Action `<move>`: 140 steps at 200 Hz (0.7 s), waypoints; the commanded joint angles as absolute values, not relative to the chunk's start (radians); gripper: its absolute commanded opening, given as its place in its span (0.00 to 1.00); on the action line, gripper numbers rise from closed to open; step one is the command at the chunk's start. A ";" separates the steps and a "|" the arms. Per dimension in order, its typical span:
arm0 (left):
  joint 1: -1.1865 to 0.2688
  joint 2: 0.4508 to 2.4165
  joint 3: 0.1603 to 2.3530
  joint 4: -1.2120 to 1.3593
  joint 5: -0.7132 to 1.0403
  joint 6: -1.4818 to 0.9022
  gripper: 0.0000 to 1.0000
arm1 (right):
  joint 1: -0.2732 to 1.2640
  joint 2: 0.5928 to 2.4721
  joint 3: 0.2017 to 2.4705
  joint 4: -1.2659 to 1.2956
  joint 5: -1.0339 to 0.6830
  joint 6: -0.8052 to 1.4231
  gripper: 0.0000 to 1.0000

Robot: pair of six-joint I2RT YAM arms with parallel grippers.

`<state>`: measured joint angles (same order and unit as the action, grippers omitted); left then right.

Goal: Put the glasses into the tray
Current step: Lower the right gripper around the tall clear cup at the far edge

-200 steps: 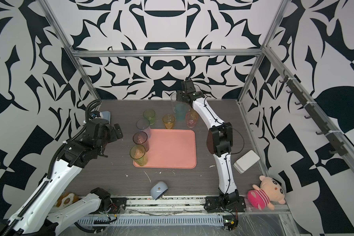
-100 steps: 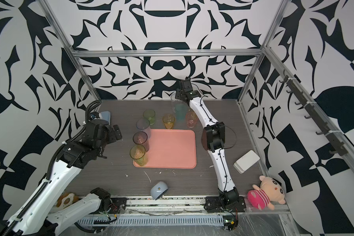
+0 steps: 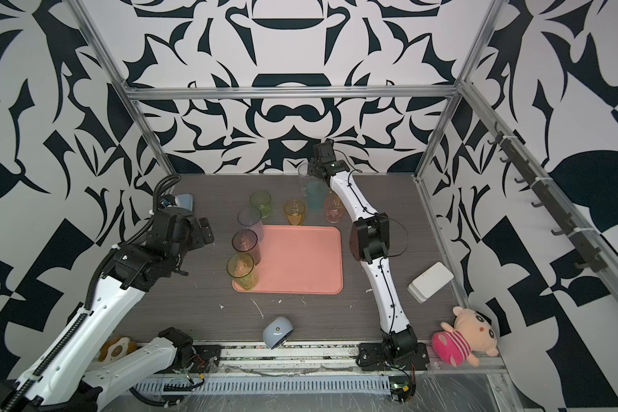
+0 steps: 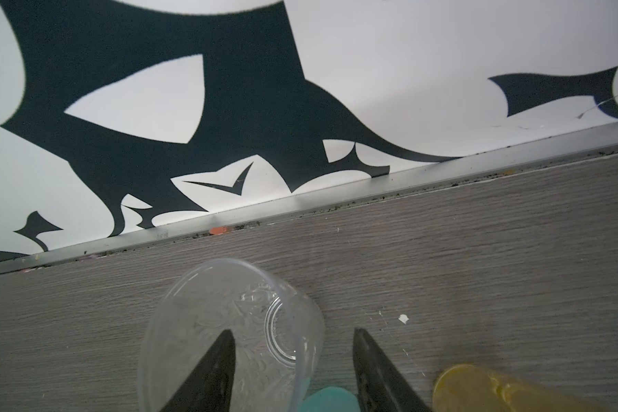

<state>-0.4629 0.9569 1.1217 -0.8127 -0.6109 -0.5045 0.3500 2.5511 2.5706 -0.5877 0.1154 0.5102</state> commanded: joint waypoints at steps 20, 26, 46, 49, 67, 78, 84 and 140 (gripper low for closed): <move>-0.460 0.948 1.102 -0.819 -0.633 -0.506 0.99 | 0.347 2.534 2.609 -0.578 0.111 0.525 0.50; -0.460 0.945 1.096 -0.819 -0.635 -0.506 1.00 | 0.347 2.537 2.609 -0.578 0.111 0.525 0.48; -0.459 0.937 1.091 -0.819 -0.635 -0.506 0.99 | 0.348 2.542 2.610 -0.578 0.132 0.524 0.46; -0.459 0.936 1.089 -0.819 -0.638 -0.505 1.00 | 0.347 2.544 2.638 -0.578 0.134 0.524 0.46; -0.459 0.928 1.085 -0.819 -0.644 -0.506 1.00 | 0.347 2.556 2.662 -0.593 0.137 0.526 0.46; -0.460 0.922 1.079 -0.819 -0.644 -0.506 0.99 | 0.347 2.558 2.667 -0.597 0.135 0.528 0.46; -0.459 0.919 1.076 -0.819 -0.644 -0.506 0.99 | 0.347 2.559 2.666 -0.597 0.135 0.528 0.46; -0.459 0.904 1.062 -0.819 -0.642 -0.509 1.00 | 0.347 2.572 2.669 -0.589 0.117 0.535 0.42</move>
<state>-0.4629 0.9199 1.0725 -0.8116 -0.6254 -0.5045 0.3485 2.5843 2.6293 -0.5961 0.1158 0.5251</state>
